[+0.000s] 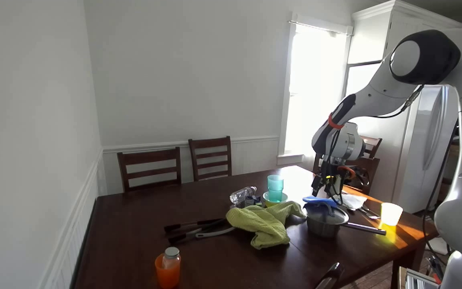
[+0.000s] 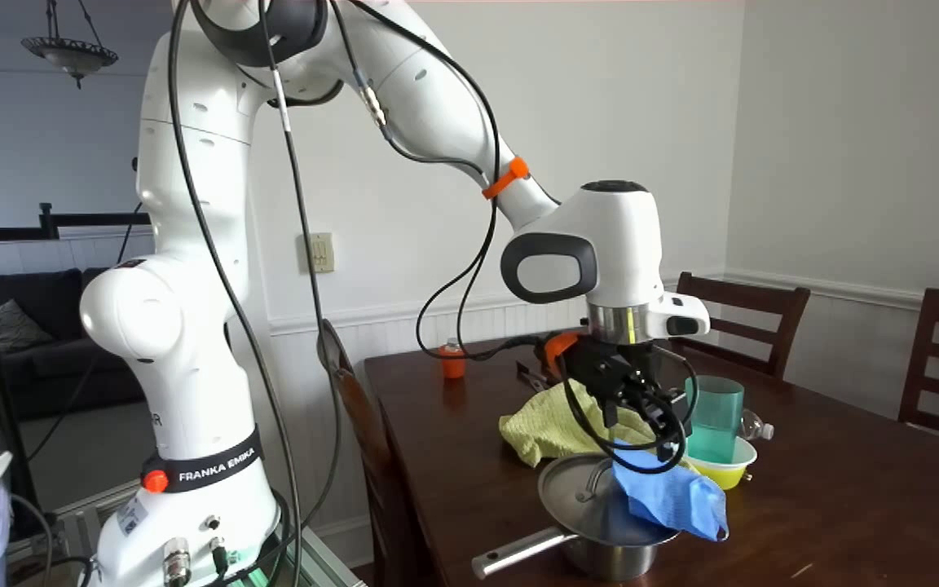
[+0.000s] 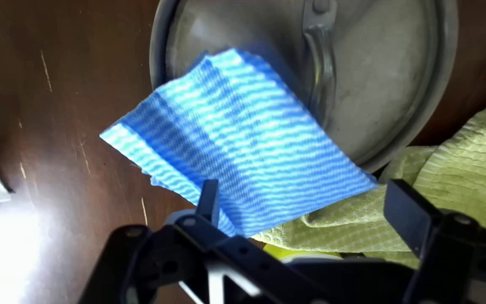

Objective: Pick up the blue cloth and put it on the silver pot lid, pick up the silver pot lid with the blue cloth and put it on the silver pot, pick up the blue cloth and put it back on the table

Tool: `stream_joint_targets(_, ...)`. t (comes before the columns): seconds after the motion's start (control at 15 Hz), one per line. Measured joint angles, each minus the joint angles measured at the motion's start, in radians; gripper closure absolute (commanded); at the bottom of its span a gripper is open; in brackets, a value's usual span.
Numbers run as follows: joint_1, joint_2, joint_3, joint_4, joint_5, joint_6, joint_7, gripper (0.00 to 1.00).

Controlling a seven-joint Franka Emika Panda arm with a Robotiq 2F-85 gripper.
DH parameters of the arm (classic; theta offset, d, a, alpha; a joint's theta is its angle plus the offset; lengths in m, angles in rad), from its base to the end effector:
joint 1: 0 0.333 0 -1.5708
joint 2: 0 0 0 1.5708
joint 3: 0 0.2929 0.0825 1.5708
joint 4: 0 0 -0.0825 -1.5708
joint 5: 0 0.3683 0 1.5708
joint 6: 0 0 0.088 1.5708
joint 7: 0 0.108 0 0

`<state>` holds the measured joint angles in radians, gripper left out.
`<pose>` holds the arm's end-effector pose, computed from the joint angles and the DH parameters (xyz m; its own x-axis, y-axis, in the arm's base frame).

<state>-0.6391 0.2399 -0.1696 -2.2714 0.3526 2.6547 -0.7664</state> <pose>0.3621 -0.3938 0.2559 0.9231 -0.3244 0.2065 -0.3249 -0.9452 -0.0326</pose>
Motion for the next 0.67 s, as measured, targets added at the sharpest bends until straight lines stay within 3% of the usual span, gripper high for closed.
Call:
stream_joint_targets(0.33,0.072,0.003,-0.021,-0.002,-0.168,0.02,0.004,0.0)
stream_joint_targets(0.67,0.162,0.025,-0.085,-0.005,-0.391,0.059,0.038,0.0)
